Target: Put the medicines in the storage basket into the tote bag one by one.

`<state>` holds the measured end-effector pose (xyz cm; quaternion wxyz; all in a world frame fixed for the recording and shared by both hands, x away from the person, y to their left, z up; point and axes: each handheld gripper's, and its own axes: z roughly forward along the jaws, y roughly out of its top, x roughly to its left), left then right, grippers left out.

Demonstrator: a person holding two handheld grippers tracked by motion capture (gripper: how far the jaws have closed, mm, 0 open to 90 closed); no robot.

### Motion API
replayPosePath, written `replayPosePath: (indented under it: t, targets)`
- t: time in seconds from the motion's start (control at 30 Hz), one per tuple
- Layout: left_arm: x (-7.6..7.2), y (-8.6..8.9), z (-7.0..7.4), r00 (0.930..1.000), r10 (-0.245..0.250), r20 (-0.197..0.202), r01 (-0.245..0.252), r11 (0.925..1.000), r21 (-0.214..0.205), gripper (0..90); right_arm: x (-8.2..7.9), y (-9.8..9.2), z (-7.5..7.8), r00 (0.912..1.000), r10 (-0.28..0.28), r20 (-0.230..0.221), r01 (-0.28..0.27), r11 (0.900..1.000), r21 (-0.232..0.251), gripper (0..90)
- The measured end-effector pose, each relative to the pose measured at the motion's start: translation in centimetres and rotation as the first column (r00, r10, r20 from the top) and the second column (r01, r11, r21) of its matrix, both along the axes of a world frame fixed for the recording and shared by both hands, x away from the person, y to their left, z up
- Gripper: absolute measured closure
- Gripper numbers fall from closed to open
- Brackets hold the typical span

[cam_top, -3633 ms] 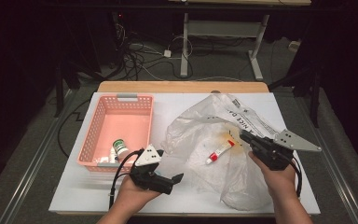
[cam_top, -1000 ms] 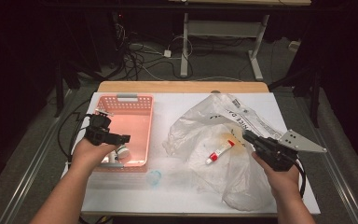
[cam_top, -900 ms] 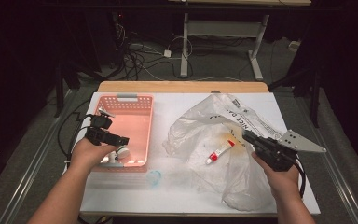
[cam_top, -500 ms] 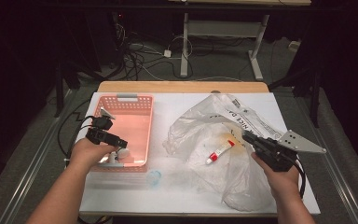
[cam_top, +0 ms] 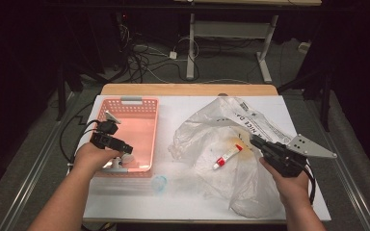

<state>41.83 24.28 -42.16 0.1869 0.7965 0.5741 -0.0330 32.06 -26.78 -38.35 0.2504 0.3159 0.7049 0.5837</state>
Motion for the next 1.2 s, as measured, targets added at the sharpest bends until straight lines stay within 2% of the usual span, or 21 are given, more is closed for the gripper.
replayPosePath:
  t: [0.13, 0.33, 0.4, 0.5, 0.57, 0.63, 0.7, 0.77, 0.87, 1.0, 1.2]
  targets:
    - [0.2, -0.6, -0.1, 0.9998, -0.017, 0.007, 0.017, 0.9996, -0.020, 31.4, 0.0, 0.0, 0.0, 1.0000, -0.004, -0.003, 0.004, 1.0000, 0.002, 90.0]
    - [0.9, -1.7, -0.2, 0.9994, -0.027, 0.020, 0.028, 0.9995, -0.014, 32.6, 0.0, 0.0, 0.0, 1.0000, -0.002, -0.005, 0.002, 1.0000, 0.003, 90.0]
    - [1.3, -1.9, -0.1, 0.9994, -0.009, 0.032, 0.009, 0.9999, -0.014, 28.8, 0.0, 0.0, -0.1, 1.0000, -0.002, -0.006, 0.002, 1.0000, 0.001, 90.0]
    - [2.1, -2.4, 0.1, 0.9974, 0.016, 0.070, -0.016, 0.9998, -0.007, 16.9, 0.1, 0.1, -0.1, 1.0000, 0.003, -0.002, -0.003, 1.0000, -0.005, 90.0]
    - [2.6, -2.9, 0.0, 0.9974, 0.019, 0.069, -0.018, 0.9998, -0.012, 15.6, 0.1, 0.1, -0.2, 1.0000, 0.001, -0.009, -0.001, 1.0000, -0.004, 90.0]
    - [3.0, -3.7, -0.4, 0.9986, -0.002, 0.052, 0.001, 1.0000, 0.005, 10.8, 0.1, 0.2, -0.3, 0.9999, 0.001, -0.010, -0.001, 1.0000, -0.005, 90.0]
    - [3.3, -4.3, -0.6, 0.9972, -0.032, 0.068, 0.030, 0.9994, 0.018, 10.2, 0.1, 0.2, -0.3, 0.9999, 0.001, -0.013, -0.001, 1.0000, -0.005, 90.0]
    - [3.5, -4.8, -0.9, 0.9961, -0.050, 0.072, 0.046, 0.9975, 0.054, 10.2, 0.1, 0.1, -0.3, 0.9999, 0.000, -0.013, 0.000, 1.0000, -0.005, 90.0]
    - [3.6, -5.3, -1.5, 0.9939, -0.092, 0.061, 0.088, 0.9940, 0.065, 10.1, 0.1, 0.0, -0.3, 0.9999, -0.001, -0.016, 0.001, 1.0000, 0.000, 90.0]
    - [3.6, -5.6, -1.9, 0.9910, -0.125, 0.048, 0.120, 0.9889, 0.087, 10.4, 0.1, 0.0, -0.3, 0.9999, 0.000, -0.016, 0.000, 1.0000, 0.001, 90.0]
    - [3.9, -6.0, -2.3, 0.9828, -0.175, 0.060, 0.169, 0.9812, 0.093, 18.9, 0.1, 0.1, -0.3, 0.9999, 0.001, -0.017, -0.001, 1.0000, -0.001, 90.0]
